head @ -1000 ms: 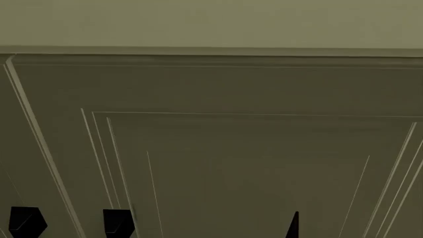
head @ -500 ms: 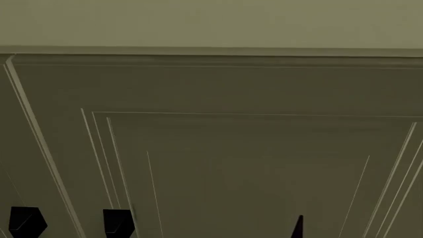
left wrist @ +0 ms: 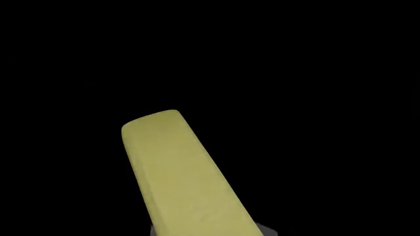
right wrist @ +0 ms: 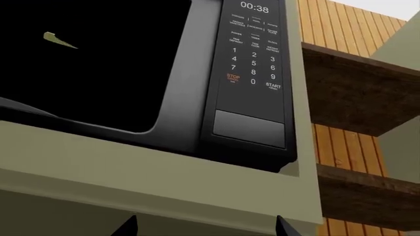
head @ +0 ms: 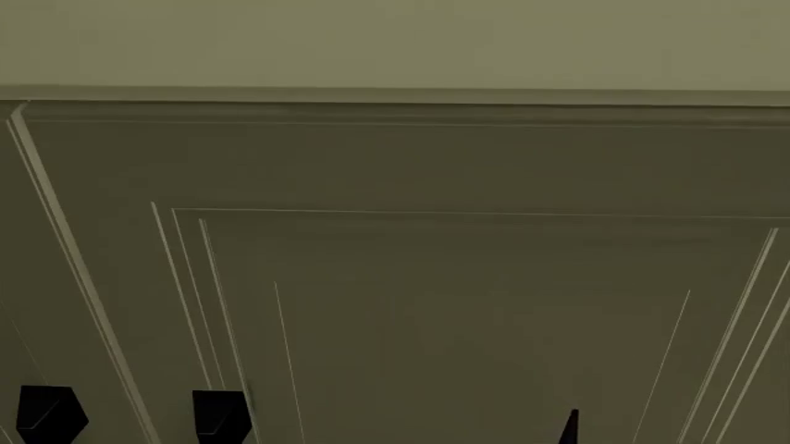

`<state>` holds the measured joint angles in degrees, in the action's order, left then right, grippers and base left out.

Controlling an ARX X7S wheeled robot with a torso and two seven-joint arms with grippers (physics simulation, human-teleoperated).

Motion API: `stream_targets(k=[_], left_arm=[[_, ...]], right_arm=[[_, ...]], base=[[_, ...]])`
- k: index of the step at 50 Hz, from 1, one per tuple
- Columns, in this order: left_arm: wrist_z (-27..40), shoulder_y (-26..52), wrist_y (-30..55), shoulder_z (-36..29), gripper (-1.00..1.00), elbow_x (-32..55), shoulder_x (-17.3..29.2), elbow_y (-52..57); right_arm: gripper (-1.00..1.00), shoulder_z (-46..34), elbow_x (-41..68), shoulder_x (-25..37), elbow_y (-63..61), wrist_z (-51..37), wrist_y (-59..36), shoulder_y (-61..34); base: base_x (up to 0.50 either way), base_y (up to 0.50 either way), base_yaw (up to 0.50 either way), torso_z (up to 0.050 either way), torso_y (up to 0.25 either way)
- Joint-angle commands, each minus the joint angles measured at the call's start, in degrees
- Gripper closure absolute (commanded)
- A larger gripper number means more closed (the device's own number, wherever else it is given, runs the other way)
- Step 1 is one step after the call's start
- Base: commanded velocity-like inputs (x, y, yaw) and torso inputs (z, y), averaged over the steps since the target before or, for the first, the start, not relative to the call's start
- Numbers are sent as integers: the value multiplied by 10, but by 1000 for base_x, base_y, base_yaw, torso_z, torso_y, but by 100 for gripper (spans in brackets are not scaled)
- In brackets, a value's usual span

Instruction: Pick the butter stick from the counter and place it in the microwave.

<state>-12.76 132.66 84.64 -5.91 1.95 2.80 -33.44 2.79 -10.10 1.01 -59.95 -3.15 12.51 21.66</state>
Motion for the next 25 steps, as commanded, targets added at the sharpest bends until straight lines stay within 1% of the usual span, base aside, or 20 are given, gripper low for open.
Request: stream_targets(k=[1, 3, 6, 8, 19, 25], left_arm=[[11, -6, -34, 19, 100, -5, -5, -45], [21, -6, -43, 29, 100, -6, -3, -63], [23, -9, -56, 27, 100, -5, 1, -75], [35, -7, -62, 42, 100, -5, 2, -97], [40, -20, -78, 31, 100, -5, 11, -119], [49, -22, -95, 39, 100, -3, 13, -144]], right_arm=[[-100, 15, -10, -10, 0, 15, -3, 0], [-100, 16, -10, -10, 0, 15, -2, 1], [-100, 14, -13, -10, 0, 15, -6, -2], [-100, 13, -14, -10, 0, 16, -8, -5], [-100, 12, -14, -10, 0, 18, -11, -9], [-100, 18, -10, -10, 0, 17, -5, -3]], base=[[0, 0, 0, 0, 0], [0, 0, 0, 0, 0], [0, 0, 0, 0, 0], [0, 0, 0, 0, 0], [0, 0, 0, 0, 0], [0, 0, 0, 0, 0]])
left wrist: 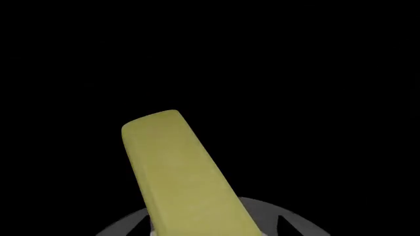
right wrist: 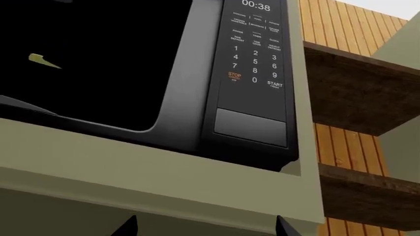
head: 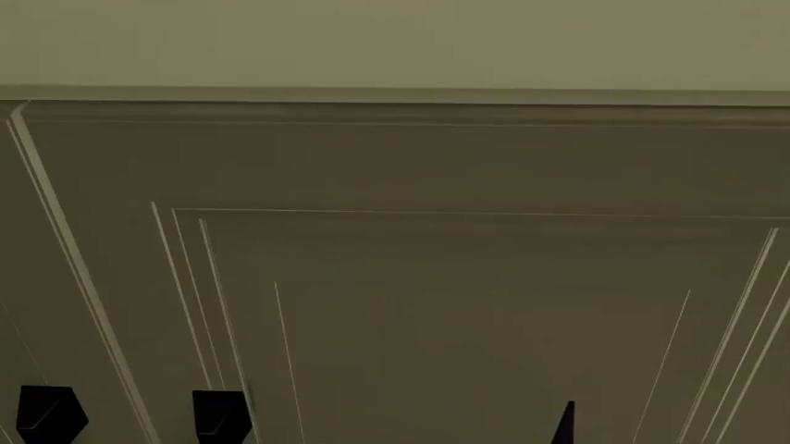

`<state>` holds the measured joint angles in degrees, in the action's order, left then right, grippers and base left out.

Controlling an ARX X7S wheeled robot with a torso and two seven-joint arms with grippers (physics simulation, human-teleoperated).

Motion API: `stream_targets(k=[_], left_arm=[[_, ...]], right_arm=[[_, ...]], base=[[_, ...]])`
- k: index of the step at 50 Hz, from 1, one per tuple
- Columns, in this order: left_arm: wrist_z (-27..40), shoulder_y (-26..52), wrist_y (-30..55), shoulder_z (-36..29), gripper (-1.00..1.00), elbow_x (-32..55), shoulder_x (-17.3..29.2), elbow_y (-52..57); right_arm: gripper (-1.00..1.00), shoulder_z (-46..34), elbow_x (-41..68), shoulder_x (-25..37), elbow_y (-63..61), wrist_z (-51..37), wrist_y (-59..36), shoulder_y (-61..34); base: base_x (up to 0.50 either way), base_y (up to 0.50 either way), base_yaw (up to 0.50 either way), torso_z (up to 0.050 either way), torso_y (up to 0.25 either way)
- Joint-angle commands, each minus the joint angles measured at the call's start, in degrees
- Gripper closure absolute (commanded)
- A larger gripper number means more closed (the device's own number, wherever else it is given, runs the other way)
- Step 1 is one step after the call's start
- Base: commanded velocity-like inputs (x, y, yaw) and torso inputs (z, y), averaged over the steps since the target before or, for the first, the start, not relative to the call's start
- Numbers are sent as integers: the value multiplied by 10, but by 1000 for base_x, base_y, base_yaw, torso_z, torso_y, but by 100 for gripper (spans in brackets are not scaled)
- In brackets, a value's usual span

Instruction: Pick the butter stick from the counter and place it in the microwave.

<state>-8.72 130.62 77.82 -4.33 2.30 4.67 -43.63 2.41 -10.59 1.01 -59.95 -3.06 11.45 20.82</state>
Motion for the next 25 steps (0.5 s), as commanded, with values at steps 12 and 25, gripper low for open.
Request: stream_targets(k=[12, 25], left_arm=[[12, -30, -33, 18, 100, -3, -1, -40], [10, -87, -21, 3, 100, 1, 1, -2]], right_arm=[[-100, 23, -5, -10, 0, 14, 11, 13], [-100, 24, -5, -10, 0, 13, 11, 14]], base=[[0, 0, 0, 0, 0], [0, 0, 0, 0, 1]])
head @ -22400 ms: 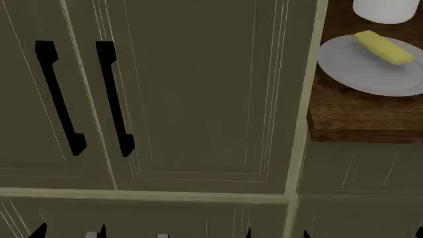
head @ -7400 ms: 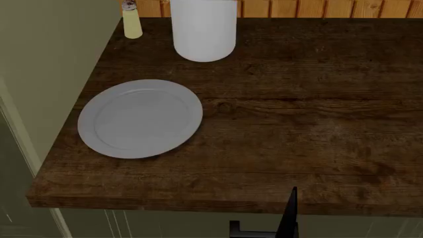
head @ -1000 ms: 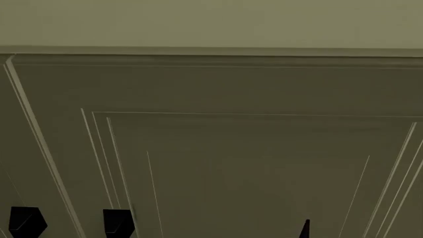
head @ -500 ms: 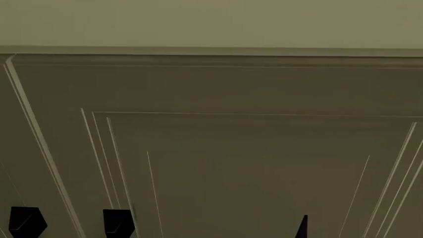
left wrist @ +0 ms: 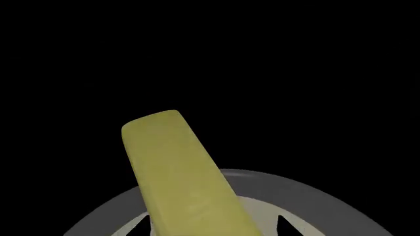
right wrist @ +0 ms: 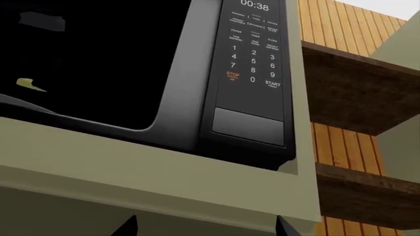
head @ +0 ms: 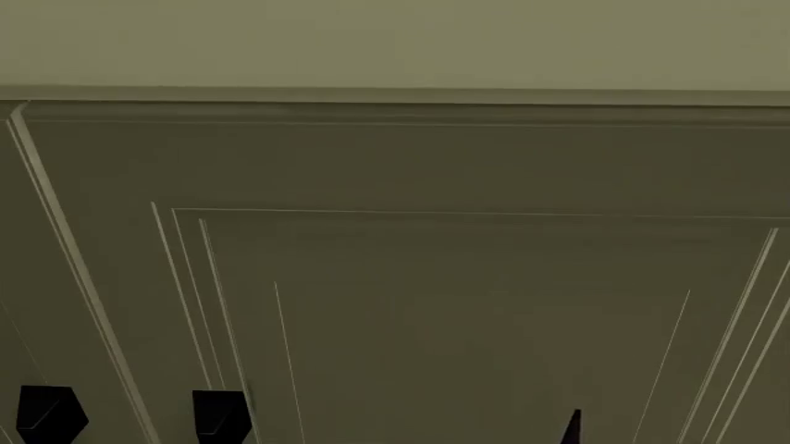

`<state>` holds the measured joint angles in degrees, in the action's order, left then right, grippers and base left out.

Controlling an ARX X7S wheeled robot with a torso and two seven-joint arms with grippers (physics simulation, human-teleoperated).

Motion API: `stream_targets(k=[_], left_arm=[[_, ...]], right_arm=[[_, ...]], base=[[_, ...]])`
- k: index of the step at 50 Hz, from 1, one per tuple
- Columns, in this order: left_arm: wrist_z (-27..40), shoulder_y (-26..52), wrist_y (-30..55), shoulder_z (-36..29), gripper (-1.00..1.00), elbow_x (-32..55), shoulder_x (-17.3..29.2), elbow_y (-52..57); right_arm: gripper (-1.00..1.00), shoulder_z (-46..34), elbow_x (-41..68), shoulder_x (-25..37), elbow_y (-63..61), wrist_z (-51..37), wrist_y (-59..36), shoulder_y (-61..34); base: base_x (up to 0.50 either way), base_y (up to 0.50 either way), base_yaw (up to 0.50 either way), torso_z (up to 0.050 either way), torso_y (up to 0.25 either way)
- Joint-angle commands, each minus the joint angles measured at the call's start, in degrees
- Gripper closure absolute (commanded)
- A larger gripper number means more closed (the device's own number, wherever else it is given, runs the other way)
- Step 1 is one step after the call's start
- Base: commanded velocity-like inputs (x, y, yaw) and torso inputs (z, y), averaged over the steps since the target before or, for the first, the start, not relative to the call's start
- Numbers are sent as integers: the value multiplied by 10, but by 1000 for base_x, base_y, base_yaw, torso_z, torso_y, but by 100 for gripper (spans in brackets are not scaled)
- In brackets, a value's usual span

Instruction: Pick the butter stick from the counter and place it in the microwave.

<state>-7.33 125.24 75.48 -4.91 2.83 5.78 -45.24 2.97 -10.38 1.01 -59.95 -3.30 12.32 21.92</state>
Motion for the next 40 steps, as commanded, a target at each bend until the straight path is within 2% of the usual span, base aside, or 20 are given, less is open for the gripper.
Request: stream_targets(k=[1, 18, 40], left_arm=[[-5, -36, 3, 6, 100, -4, -10, 18], [-4, -80, 4, -3, 100, 5, -9, 41], [-4, -100, 16, -16, 100, 14, -3, 71]], right_arm=[[-100, 19, -7, -10, 0, 15, 2, 3], [-100, 22, -6, -10, 0, 16, -3, 0], [-100, 22, -10, -10, 0, 13, 2, 7]], base=[[0, 0, 0, 0, 0], [0, 0, 0, 1, 0], [0, 0, 0, 0, 0]])
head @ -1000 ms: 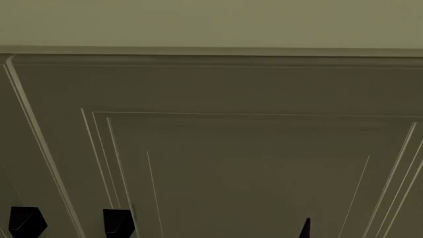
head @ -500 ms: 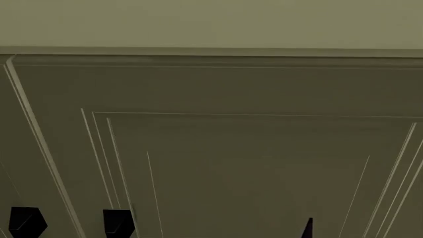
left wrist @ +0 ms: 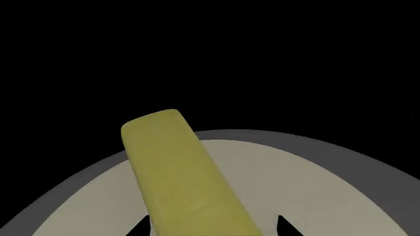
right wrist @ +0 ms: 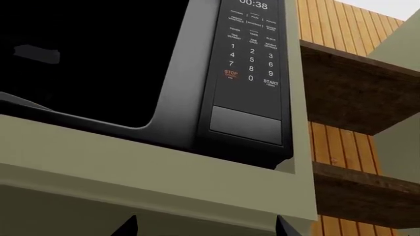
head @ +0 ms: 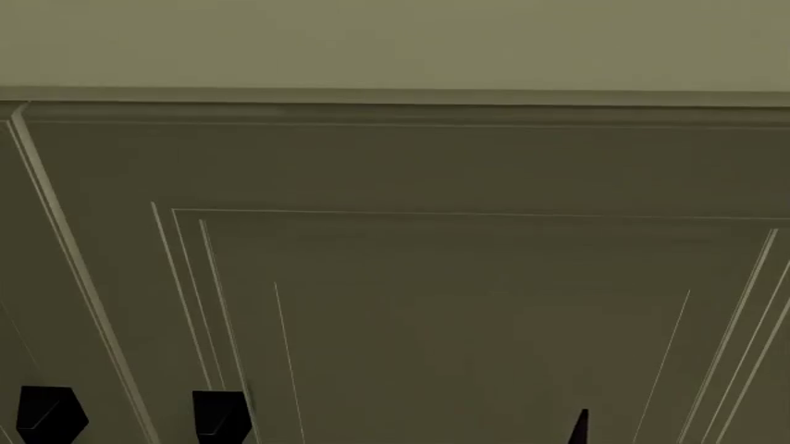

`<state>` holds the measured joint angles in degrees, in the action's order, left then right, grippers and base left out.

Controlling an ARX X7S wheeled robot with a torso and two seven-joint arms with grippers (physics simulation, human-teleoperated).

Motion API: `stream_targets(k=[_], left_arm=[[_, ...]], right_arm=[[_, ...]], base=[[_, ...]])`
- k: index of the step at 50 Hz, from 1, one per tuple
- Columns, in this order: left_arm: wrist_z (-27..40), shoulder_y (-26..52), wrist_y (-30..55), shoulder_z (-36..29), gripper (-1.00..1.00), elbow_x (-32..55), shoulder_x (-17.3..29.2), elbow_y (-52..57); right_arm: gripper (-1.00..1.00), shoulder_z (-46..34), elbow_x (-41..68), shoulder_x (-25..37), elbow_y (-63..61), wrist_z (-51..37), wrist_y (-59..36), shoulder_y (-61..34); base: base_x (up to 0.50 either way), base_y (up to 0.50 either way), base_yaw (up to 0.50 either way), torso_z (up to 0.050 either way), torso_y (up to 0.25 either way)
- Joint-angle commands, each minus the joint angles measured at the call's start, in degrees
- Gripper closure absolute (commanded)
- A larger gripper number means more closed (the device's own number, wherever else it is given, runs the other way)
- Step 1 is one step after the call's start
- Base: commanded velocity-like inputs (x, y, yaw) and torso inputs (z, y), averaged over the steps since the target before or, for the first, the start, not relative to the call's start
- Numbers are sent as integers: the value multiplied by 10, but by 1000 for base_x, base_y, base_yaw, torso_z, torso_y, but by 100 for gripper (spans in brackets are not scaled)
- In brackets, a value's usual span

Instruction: Pick the butter stick from the counter and place it in the microwave.

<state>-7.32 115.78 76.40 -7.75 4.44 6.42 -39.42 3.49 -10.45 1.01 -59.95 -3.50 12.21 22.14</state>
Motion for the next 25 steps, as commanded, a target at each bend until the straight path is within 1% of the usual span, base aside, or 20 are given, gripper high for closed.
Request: stream_targets(k=[1, 14, 25], left_arm=[[-5, -5, 6, 12, -100, -2, -9, 13], [-8, -2, 8, 9, -100, 7, -8, 23], [-6, 12, -15, 14, -100, 13, -6, 32]], right_arm=[[-100, 17, -9, -10, -1, 15, 4, 6], [-100, 14, -12, -10, -1, 19, -6, -4], [-100, 11, -15, -10, -1, 21, -8, -4]], base=[[0, 0, 0, 0, 0], [-1, 0, 0, 0, 0], [0, 0, 0, 0, 0]])
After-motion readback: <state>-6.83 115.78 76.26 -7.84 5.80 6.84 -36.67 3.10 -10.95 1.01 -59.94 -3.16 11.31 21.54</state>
